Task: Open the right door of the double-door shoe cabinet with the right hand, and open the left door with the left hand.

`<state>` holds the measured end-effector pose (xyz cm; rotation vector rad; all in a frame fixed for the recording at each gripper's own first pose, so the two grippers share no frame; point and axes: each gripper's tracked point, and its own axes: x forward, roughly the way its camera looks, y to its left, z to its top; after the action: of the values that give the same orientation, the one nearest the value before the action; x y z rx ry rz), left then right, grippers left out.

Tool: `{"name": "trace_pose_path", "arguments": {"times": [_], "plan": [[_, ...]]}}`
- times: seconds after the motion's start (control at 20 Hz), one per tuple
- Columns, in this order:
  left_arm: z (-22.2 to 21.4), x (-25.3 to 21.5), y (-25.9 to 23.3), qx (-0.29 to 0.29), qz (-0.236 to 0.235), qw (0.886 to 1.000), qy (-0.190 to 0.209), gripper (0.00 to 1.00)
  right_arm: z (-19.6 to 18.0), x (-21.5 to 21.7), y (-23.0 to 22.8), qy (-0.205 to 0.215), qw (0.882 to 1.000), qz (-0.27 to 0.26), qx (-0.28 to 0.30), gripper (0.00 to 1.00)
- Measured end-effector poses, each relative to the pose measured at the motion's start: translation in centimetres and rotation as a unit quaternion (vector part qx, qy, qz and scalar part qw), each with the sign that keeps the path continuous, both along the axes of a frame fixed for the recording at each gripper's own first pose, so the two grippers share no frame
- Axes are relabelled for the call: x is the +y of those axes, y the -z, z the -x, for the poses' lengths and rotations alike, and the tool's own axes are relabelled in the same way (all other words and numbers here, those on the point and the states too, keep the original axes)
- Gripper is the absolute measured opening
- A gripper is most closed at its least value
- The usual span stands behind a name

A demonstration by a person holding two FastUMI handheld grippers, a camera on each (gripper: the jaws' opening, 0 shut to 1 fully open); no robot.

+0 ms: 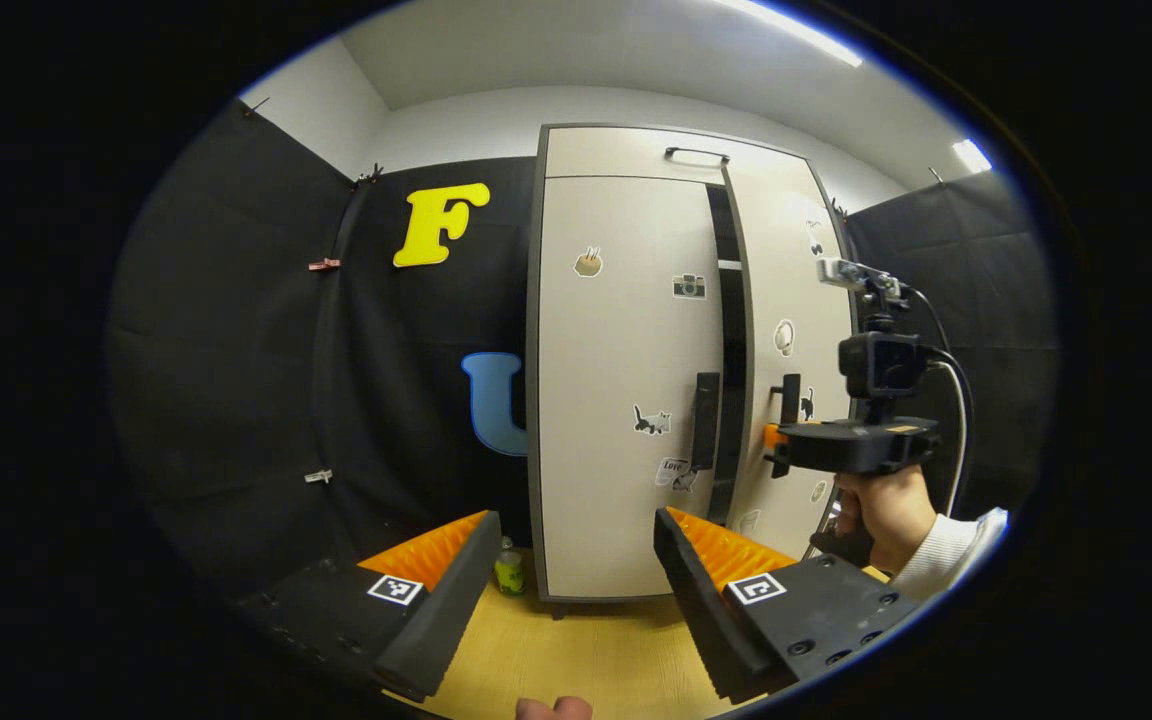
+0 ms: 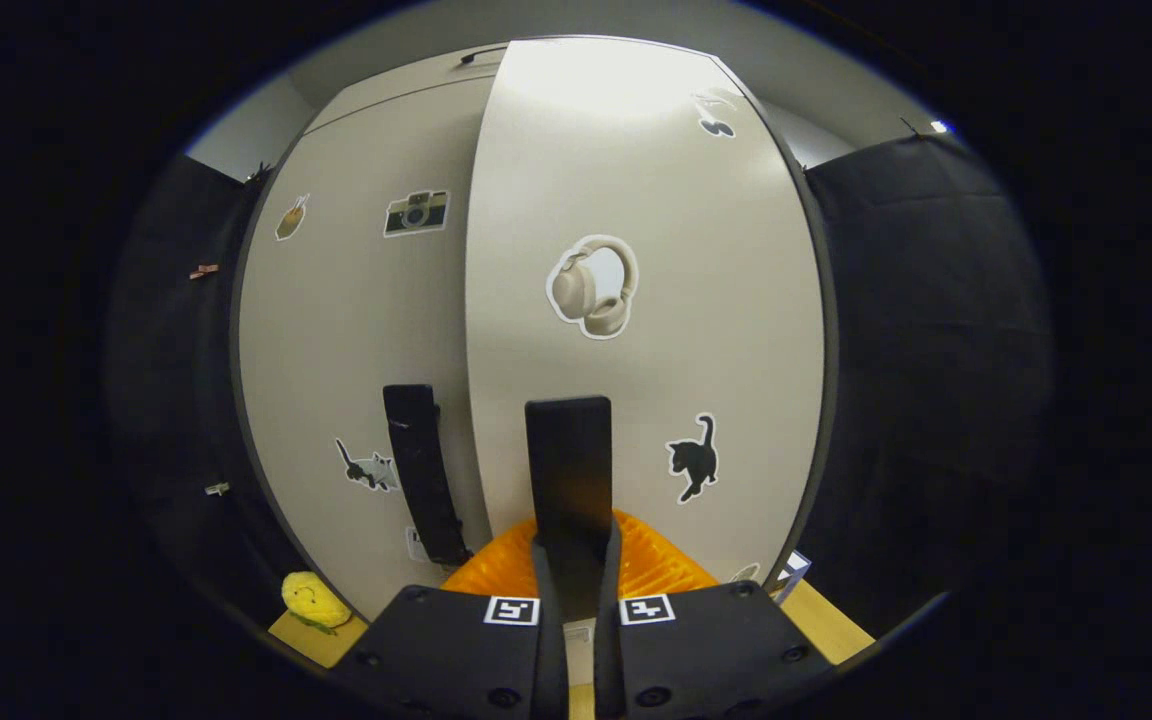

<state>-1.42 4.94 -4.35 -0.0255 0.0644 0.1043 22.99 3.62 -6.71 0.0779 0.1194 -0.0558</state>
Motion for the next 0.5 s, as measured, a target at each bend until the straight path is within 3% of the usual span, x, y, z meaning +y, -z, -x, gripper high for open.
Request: {"name": "trace_pose_path", "arguments": {"times": [0.5], "plan": [[2.0,-2.8,-0.1,0.008,0.0,1.0,-0.022,0.95,2.3,-2.2,-0.7,-0.03,0.999,-0.019,0.005,0.14]]}}
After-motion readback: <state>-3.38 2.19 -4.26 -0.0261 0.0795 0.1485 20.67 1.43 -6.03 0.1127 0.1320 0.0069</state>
